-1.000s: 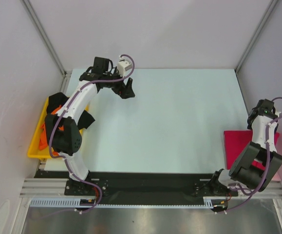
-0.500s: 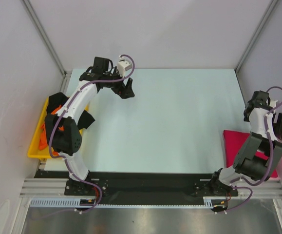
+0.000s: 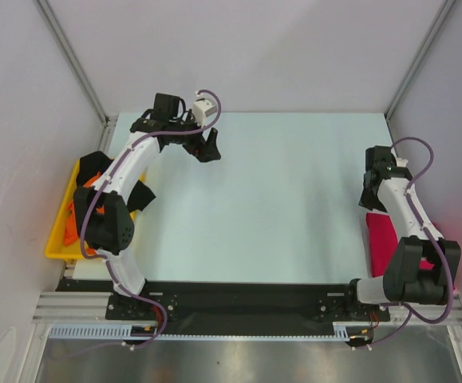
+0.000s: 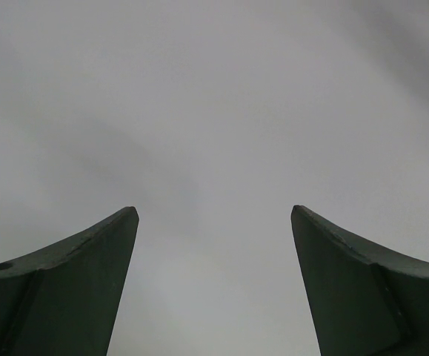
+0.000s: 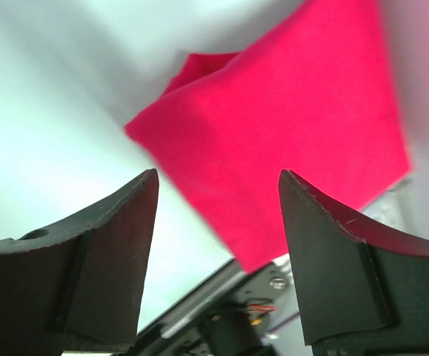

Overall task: Fold and stack the t-shirts
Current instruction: Neatly place the folded tshirt to the corner

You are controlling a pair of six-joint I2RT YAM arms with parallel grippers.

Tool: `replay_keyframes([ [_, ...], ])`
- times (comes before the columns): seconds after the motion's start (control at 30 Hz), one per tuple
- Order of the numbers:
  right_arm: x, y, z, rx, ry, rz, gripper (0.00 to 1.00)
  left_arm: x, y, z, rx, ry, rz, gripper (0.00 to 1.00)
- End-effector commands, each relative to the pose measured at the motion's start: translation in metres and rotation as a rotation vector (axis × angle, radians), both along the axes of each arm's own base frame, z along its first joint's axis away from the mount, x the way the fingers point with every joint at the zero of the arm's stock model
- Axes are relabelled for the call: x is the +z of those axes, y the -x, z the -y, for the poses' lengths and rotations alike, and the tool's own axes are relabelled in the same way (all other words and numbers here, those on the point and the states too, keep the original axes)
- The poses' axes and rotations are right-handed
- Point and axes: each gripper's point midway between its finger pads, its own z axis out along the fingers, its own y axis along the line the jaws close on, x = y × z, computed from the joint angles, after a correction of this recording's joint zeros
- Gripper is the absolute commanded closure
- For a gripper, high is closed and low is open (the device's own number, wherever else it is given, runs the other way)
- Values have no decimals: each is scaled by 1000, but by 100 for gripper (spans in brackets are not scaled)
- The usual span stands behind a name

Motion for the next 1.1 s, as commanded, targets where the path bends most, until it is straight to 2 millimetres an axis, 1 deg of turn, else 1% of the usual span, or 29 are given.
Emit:
replay_keyframes([
  [0.0, -16, -5, -19, -52, -131, 73, 30, 30, 6, 2, -22, 9, 79, 9],
  [0.07, -26, -2, -22, -60, -154, 83, 29, 29, 9, 0, -20, -4, 73, 9],
  [0.1, -29, -7, -23, -85, -212, 124, 29, 26, 12, -2, -21, -13, 60, 9],
  [0.13, -34, -3, -24, -99, -254, 146, 29, 26, 13, -3, -18, -20, 58, 9],
  [0.17, -35, -11, -25, -101, -296, 203, 29, 26, 14, -4, -17, -26, 58, 9],
  [0.2, -38, -13, -29, -117, -377, 241, 29, 26, 16, -5, -14, -30, 55, 9],
  [0.23, -40, -14, -31, -118, -407, 263, 29, 26, 18, -7, -12, -33, 53, 9],
  [0.27, -46, -11, -33, -121, -426, 272, 29, 27, 18, -8, -8, -37, 53, 9],
  [0.33, -52, -15, -34, -119, -448, 296, 29, 29, 22, -10, -6, -44, 52, 9],
  [0.37, -60, -12, -36, -120, -455, 273, 29, 28, 23, -12, -2, -54, 55, 9],
  [0.47, -65, -16, -41, -73, -486, 262, 29, 29, 27, -18, 2, -83, 65, 8],
  [0.53, -62, -20, -42, -53, -490, 271, 29, 30, 31, -26, 19, -111, 70, 8],
  [0.57, -58, -21, -42, -38, -486, 282, 29, 31, 33, -29, 18, -122, 79, 8],
  [0.6, -47, -23, -40, -29, -464, 315, 28, 32, 36, -34, 30, -139, 83, 8],
  [0.67, -32, -24, -40, -1, -427, 348, 27, 35, 45, -45, 39, -156, 101, 7],
  [0.7, -22, -24, -37, 9, -387, 373, 23, 35, 49, -51, 49, -167, 98, 7],
  [0.73, -4, -26, -38, 36, -364, 428, 20, 37, 56, -61, 74, -182, 105, 7],
  [0.77, 5, -27, -39, 62, -352, 457, 15, 36, 59, -68, 91, -194, 105, 6],
  [0.8, 13, -29, -43, 104, -346, 483, 1, 36, 63, -74, 107, -203, 106, 6],
  [0.83, 28, -29, -45, 130, -335, 533, 0, 34, 72, -87, 144, -216, 107, 6],
  [0.9, 41, -32, -47, 156, -324, 583, 0, 33, 82, -99, 184, -216, 111, 5],
  [0.93, 54, -31, -48, 174, -312, 628, 0, 29, 93, -109, 213, -228, 110, 5],
  [0.97, 63, -34, -48, 191, -305, 665, 0, 27, 100, -114, 225, -235, 108, 5],
  [1.0, 71, -37, -53, 221, -316, 695, 0, 23, 107, -119, 236, -247, 104, 5],
  [1.03, 79, -38, -55, 251, -311, 715, 0, 17, 120, -127, 253, -258, 101, 4],
  [1.07, 92, -41, -58, 281, -311, 754, 0, 13, 126, -131, 259, -272, 99, 4],
])
